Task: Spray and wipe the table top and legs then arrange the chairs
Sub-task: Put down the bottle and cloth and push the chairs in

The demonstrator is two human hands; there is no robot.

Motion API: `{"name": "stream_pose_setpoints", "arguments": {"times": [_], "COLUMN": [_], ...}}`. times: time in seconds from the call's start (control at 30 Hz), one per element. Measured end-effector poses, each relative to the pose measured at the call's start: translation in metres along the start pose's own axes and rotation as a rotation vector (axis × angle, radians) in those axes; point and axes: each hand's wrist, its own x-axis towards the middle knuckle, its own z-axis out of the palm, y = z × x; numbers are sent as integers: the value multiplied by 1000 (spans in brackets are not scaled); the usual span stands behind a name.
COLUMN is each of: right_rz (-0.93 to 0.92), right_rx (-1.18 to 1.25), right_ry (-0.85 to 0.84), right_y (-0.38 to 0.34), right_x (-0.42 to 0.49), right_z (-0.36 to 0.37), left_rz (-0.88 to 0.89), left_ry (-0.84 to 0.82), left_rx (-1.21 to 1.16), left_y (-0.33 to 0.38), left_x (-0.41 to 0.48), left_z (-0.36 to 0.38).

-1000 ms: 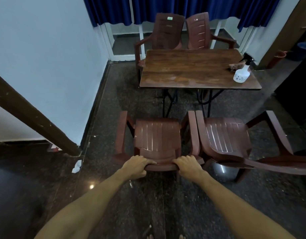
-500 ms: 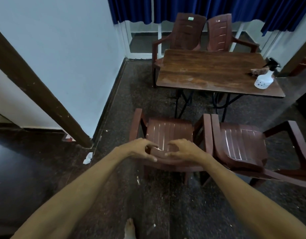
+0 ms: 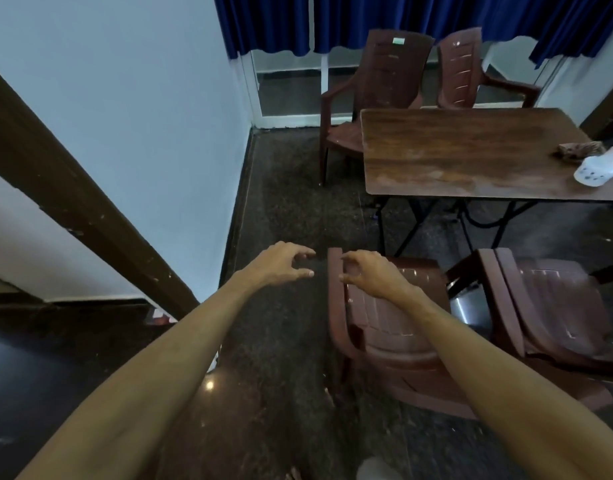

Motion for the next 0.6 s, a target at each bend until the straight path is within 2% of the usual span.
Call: {"name": "stream_pose_setpoints", "arguments": {"times": [0.4, 0.6], "right_rz": [175, 226], "right_rx": [120, 126], "right_ry": [36, -7], "right_y": [-8, -22], "right_x": [225, 369], "right_z": [13, -22], "left_rz": [70, 40], "left_ry": [-84, -147], "left_rx": [-13, -22], "left_y": [-154, -220], "left_x": [181, 296], "left_z": [-78, -146]}}
